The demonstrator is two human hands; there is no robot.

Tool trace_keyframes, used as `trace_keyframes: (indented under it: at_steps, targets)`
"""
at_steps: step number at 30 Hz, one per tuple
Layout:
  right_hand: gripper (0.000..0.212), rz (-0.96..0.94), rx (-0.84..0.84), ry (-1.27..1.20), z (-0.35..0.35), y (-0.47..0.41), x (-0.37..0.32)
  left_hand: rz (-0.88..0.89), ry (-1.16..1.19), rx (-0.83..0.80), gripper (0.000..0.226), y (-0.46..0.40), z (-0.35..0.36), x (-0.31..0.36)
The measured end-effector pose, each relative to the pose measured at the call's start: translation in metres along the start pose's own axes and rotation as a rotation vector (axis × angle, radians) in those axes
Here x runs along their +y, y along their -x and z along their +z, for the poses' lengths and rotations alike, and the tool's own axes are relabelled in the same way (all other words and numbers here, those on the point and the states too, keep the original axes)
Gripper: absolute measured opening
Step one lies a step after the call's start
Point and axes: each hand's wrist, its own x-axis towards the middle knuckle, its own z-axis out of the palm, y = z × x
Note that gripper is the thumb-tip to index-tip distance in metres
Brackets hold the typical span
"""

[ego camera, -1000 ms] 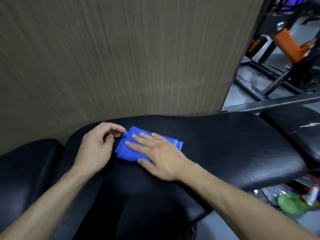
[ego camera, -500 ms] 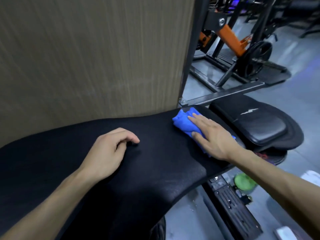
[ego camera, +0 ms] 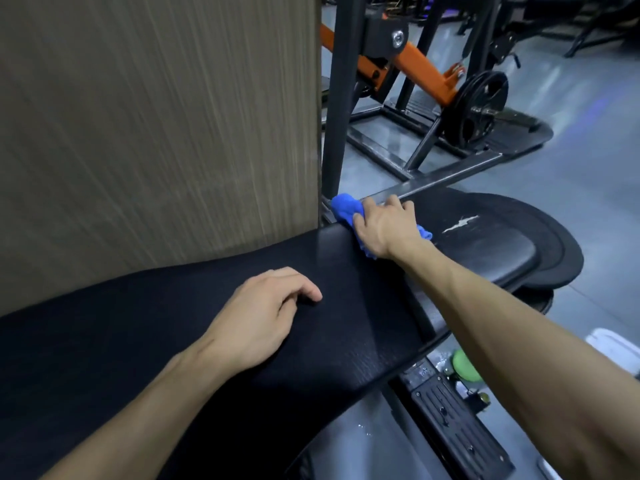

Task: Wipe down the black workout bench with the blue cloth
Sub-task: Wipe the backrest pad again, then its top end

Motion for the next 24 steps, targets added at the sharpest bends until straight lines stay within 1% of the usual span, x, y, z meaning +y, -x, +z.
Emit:
trace_keyframes:
  at_steps: [5,9,10,12,13,15,16,19,20,22,24]
  targets:
    - [0.035,-0.038,0.068,0.078,-0.011,0.056,0.029,0.008,0.045,-0.005,0.039,0.001,-0.004,0.026]
    - [0.037,-0.026,0.096,0.041,-0.015,0.113,0.051,0.068,0.071,-0.011,0.039,-0.001,-0.002,0.056]
    - [0.038,-0.009,0.081,0.058,-0.017,0.127,0.055,0.083,0.075,-0.013,0.039,0.000,-0.002,0.063]
    - [0.030,0.007,0.031,0.059,-0.025,0.151,0.063,0.099,0.089,-0.013,0.039,0.002,-0.002,0.073]
    - [0.026,-0.009,0.003,0.063,-0.030,0.162,0.063,0.102,0.098,-0.009,0.039,0.004,-0.003,0.076]
    - [0.025,-0.017,-0.059,0.050,-0.039,0.179,0.066,0.117,0.104,-0.008,0.037,0.009,-0.003,0.080]
    - [0.023,0.031,-0.068,-0.049,-0.041,0.187,0.071,0.126,0.102,-0.011,0.037,0.013,-0.002,0.081]
    - [0.020,0.306,-0.193,-0.413,-0.034,0.218,0.100,0.137,0.103,-0.023,0.036,0.022,-0.001,0.080]
    - [0.020,0.375,-0.182,-0.537,-0.036,0.232,0.108,0.139,0.107,-0.025,0.036,0.024,0.000,0.079]
    - [0.022,0.507,-0.092,-0.768,-0.041,0.257,0.121,0.137,0.112,-0.025,0.035,0.029,0.001,0.076]
    - [0.021,0.638,-0.005,-0.911,-0.048,0.271,0.133,0.130,0.110,-0.030,0.034,0.031,0.003,0.071]
